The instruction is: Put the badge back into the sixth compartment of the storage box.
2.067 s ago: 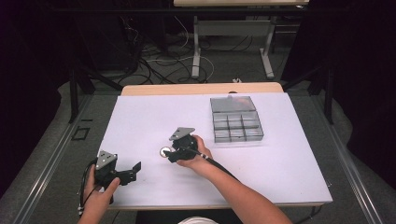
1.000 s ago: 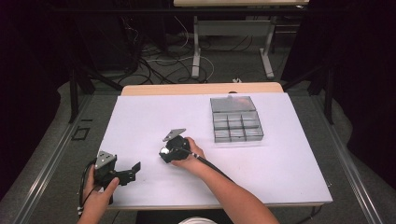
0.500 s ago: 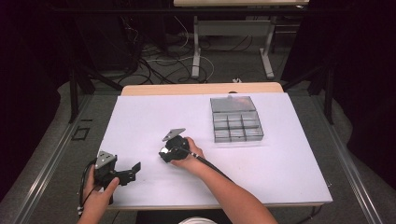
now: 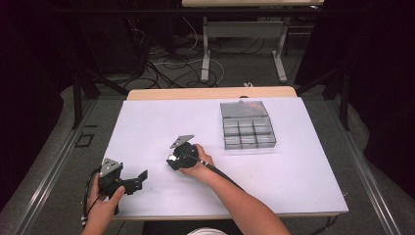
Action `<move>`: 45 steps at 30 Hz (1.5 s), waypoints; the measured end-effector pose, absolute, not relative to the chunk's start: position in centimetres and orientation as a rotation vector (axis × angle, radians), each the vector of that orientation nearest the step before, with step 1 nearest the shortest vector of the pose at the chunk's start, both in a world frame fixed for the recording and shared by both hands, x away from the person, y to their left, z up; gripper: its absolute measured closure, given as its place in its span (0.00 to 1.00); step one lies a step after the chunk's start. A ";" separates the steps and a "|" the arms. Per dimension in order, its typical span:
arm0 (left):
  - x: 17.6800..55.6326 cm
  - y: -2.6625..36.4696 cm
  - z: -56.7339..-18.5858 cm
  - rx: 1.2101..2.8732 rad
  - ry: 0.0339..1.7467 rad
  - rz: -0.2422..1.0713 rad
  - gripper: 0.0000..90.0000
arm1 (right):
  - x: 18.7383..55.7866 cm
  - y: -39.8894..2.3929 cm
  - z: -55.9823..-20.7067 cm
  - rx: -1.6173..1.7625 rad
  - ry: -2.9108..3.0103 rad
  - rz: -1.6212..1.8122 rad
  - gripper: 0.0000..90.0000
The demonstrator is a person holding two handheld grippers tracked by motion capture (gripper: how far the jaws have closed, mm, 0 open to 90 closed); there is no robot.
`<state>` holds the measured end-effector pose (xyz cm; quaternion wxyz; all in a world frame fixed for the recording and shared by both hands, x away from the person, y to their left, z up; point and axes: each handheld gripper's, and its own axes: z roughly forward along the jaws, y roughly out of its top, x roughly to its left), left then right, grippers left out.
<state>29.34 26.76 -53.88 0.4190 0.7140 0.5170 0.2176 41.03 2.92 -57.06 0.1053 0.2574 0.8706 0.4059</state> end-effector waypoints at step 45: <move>29.4 26.8 -54.0 1.799 1.305 0.539 0.00 | 42.0 0.8 -54.9 0.873 2.453 1.235 0.52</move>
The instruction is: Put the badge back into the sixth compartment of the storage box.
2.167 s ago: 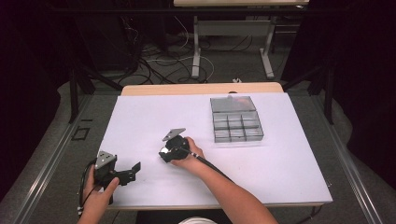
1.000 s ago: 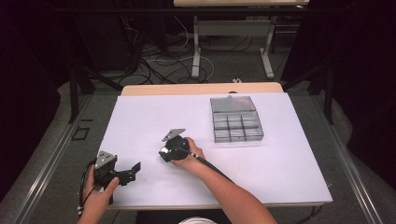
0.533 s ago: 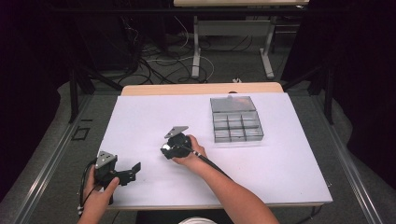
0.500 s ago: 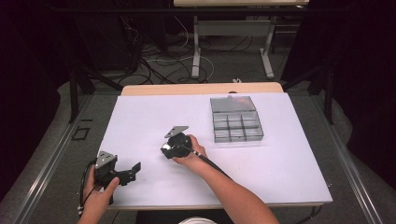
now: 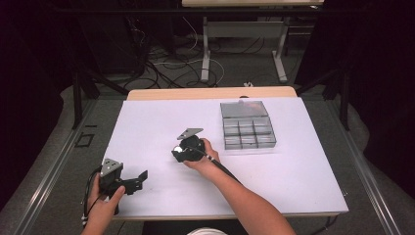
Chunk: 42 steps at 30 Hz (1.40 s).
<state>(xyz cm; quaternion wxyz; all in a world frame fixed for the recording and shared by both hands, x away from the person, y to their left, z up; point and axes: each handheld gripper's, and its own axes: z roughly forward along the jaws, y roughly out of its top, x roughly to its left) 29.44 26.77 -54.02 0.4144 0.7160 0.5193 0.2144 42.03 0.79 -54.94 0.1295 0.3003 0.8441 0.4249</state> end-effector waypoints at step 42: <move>29.5 26.8 -54.2 1.805 1.313 0.534 0.00 | 43.3 -4.9 -52.3 1.041 2.318 1.272 0.52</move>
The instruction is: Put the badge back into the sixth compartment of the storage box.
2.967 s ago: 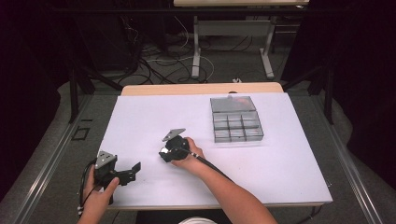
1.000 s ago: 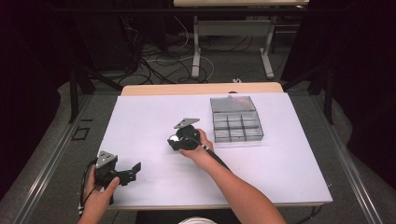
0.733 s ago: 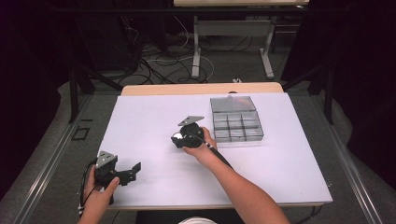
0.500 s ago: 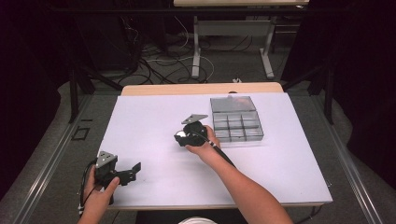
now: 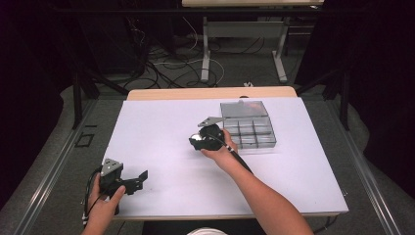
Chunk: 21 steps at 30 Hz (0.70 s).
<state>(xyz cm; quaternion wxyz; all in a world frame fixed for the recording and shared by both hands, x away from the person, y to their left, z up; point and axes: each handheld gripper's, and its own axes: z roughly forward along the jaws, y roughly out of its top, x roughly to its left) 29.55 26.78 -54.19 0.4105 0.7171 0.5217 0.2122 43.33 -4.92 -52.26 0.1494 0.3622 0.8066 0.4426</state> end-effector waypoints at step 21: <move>29.6 26.8 -54.3 1.806 1.328 0.525 0.00 | 43.3 -7.4 -51.8 1.053 2.289 1.283 0.52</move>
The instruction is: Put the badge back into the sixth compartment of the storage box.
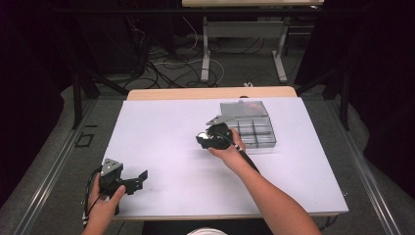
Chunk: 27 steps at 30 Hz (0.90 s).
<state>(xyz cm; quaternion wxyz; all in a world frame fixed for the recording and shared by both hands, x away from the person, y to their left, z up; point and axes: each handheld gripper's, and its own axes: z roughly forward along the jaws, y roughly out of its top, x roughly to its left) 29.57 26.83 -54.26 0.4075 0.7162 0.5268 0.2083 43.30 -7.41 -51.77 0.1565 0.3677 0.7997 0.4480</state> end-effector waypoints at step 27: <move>29.6 26.8 -54.4 1.811 1.328 0.524 0.00 | 43.7 -10.8 -51.4 1.164 2.219 1.275 0.52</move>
